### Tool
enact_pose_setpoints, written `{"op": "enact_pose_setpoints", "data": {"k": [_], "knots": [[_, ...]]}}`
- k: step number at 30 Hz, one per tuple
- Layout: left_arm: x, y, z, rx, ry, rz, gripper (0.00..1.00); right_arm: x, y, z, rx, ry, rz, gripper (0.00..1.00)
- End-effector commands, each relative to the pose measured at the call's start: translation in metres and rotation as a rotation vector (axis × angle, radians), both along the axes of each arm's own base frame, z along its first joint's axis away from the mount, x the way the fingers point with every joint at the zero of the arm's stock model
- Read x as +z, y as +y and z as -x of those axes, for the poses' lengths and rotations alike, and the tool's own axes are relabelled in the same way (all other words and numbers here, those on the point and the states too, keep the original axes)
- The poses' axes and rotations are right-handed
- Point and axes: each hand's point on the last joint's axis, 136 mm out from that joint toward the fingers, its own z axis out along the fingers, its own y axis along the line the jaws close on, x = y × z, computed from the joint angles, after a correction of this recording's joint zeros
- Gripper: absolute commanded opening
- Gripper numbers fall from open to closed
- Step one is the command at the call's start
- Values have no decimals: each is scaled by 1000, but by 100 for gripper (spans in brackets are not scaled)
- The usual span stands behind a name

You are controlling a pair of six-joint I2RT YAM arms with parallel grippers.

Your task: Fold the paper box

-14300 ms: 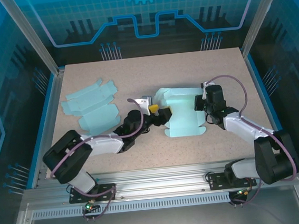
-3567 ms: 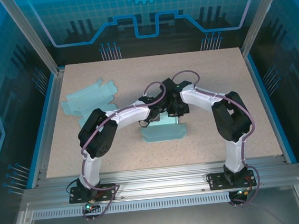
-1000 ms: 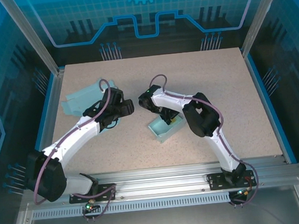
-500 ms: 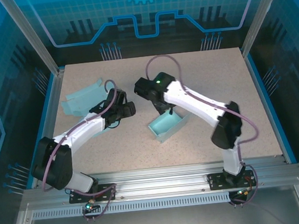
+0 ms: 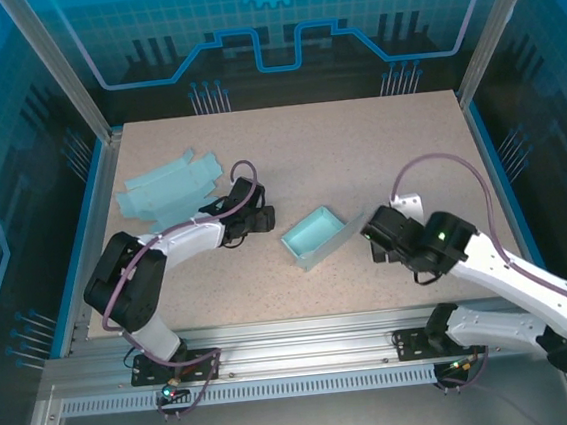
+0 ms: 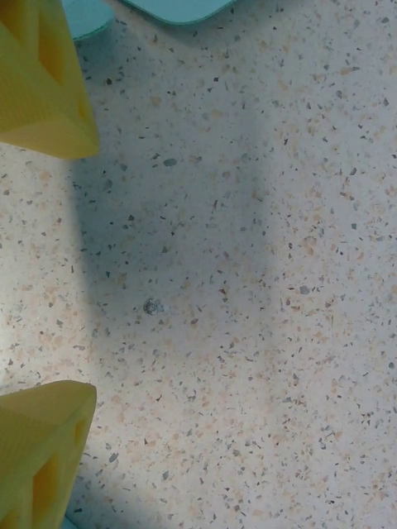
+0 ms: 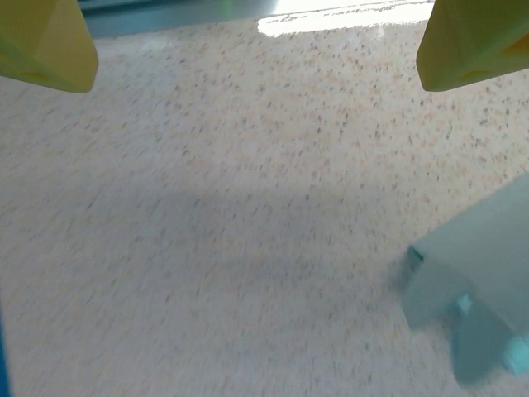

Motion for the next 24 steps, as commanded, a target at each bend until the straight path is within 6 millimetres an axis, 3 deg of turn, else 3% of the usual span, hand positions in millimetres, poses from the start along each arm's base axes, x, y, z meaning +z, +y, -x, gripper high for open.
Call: {"op": "enact_pose_setpoints", "data": {"k": [1,5,8,12,19,24], "knots": [[8,-3,-6,0,-50,23,77,-41,16,9,-62,37,-160,100],[7,-2,-3,9,-48,20,86,-88,31,14,-76,88,-255,100],[0,0,-1,12,-33,7,99,-109,40,11,-96,89,-296,94],[-13,4,0,20,1,-30,99,-121,58,-3,-85,56,-377,75],[-29,-4,8,-12,63,-56,99,-133,91,-35,-32,92,-465,52],[-38,-5,21,-21,102,-56,99,-138,104,-58,-17,102,-453,49]]}}
